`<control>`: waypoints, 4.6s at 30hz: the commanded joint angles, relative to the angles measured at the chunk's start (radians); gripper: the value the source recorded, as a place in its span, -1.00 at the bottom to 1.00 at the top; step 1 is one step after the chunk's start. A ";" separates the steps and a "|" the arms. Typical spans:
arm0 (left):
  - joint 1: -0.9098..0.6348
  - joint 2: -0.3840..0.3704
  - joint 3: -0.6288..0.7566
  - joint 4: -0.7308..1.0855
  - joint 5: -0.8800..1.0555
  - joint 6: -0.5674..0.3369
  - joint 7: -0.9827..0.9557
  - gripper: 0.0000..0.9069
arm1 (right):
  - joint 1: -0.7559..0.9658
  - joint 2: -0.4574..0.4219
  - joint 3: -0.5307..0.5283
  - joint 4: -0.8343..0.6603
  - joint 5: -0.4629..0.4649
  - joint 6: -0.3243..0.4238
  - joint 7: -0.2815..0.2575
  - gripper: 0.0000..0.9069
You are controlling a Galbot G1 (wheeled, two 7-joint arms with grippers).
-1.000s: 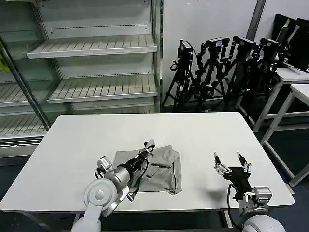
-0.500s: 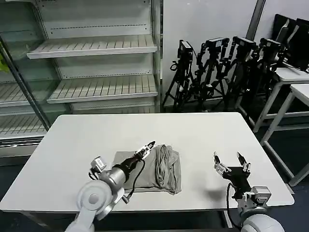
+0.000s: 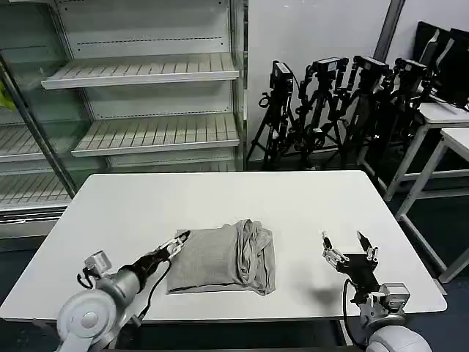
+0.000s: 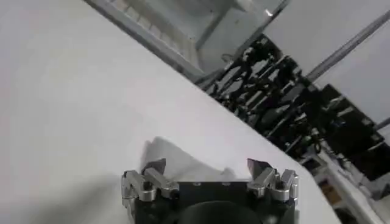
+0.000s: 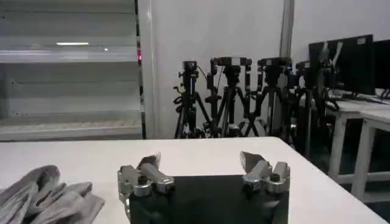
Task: Fold and organize the clothes.
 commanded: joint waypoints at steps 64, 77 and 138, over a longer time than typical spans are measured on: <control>-0.047 -0.160 0.000 0.088 -0.068 -0.021 0.023 -0.93 | -0.044 0.011 0.028 0.045 -0.015 -0.007 0.008 1.00; 0.081 0.160 -0.472 0.183 -0.091 0.009 0.147 -0.91 | -0.002 0.010 0.005 0.025 -0.009 -0.001 0.002 1.00; -0.462 -0.247 0.502 0.154 0.794 -0.144 0.187 1.00 | -0.076 0.084 0.016 0.114 -0.155 0.012 -0.003 1.00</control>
